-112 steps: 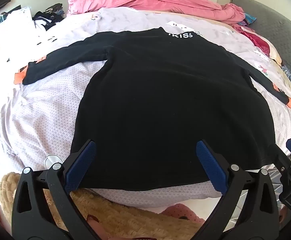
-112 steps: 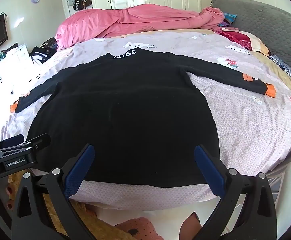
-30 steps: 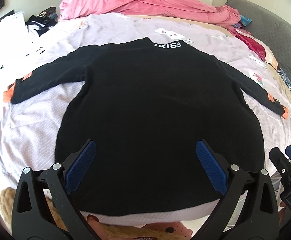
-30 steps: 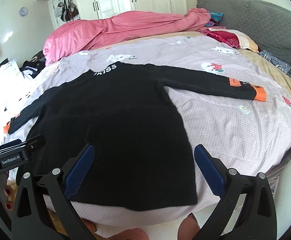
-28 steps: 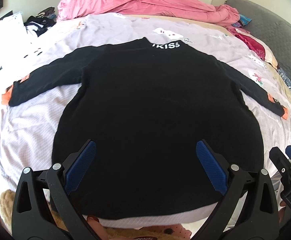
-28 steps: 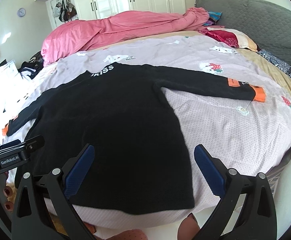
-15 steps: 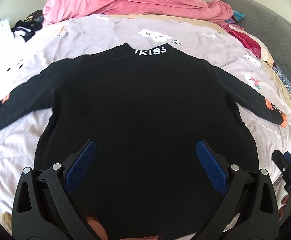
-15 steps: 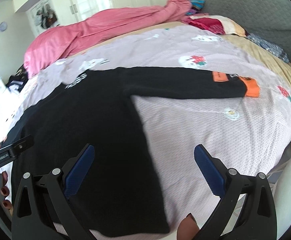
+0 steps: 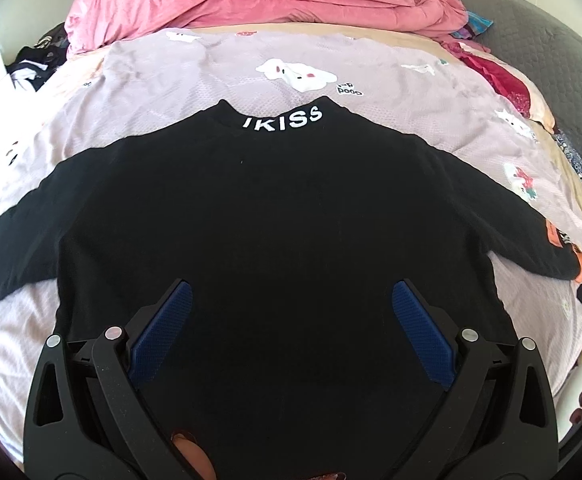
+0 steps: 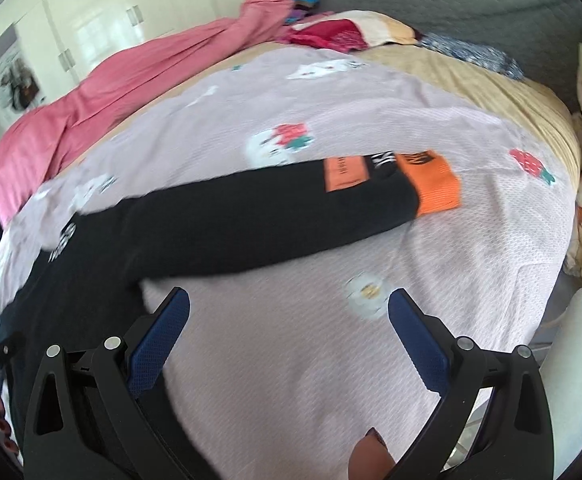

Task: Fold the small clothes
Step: 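Move the right tool to the orange sleeve cuff and grasp it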

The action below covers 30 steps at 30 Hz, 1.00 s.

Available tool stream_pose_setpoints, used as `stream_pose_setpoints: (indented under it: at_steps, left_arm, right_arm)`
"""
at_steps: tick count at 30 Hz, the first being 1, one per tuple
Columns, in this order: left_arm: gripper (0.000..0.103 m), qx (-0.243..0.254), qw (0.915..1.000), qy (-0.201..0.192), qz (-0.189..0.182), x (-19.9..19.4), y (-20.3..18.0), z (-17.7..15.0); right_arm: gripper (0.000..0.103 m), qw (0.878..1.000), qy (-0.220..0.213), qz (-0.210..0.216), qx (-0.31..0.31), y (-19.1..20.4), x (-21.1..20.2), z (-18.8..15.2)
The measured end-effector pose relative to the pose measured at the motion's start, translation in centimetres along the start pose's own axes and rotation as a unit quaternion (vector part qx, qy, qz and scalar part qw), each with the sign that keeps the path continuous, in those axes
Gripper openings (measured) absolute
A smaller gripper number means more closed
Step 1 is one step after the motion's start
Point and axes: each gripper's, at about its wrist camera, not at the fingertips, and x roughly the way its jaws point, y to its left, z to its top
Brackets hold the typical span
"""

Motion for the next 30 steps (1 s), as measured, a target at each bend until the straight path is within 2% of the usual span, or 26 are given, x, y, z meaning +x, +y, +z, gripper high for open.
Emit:
stream_pose_setpoints:
  at_steps: [6,10,13,17,26,30]
  left_arm:
    - [0.094,0.003,0.9999,0.003,-0.011,1.4,-1.0,1.9]
    - [0.094,0.010,0.9994,-0.002,-0.032,1.9,-2.1,2.6]
    - [0.094,0.021,0.9994,-0.006,-0.028,2.3,-2.3,2.9]
    - [0.094,0.011,0.9996,-0.006,-0.024,3.0,-1.8,3.3]
    - [0.094,0.008,0.9998,-0.003,-0.019,4.1,-1.0,3.5]
    - [0.094,-0.004,0.9998,-0.001,-0.019,4.2,-0.1,3.6]
  right_arm:
    - [0.099,0.998,0.013,-0.027,0.057,-3.4,2.6,2.0]
    - [0.099,0.995,0.025,-0.015,0.096,-5.5,4.6,3.6]
    - [0.099,0.991,0.046,-0.030,0.120,-6.5,6.2,4.3]
    - [0.099,0.989,0.055,-0.049,0.129,-7.0,8.0,4.9]
    - [0.099,0.987,0.045,-0.058,0.145,-8.3,10.4,6.9]
    - [0.099,0.988,0.024,-0.060,0.143,-8.5,11.1,7.6]
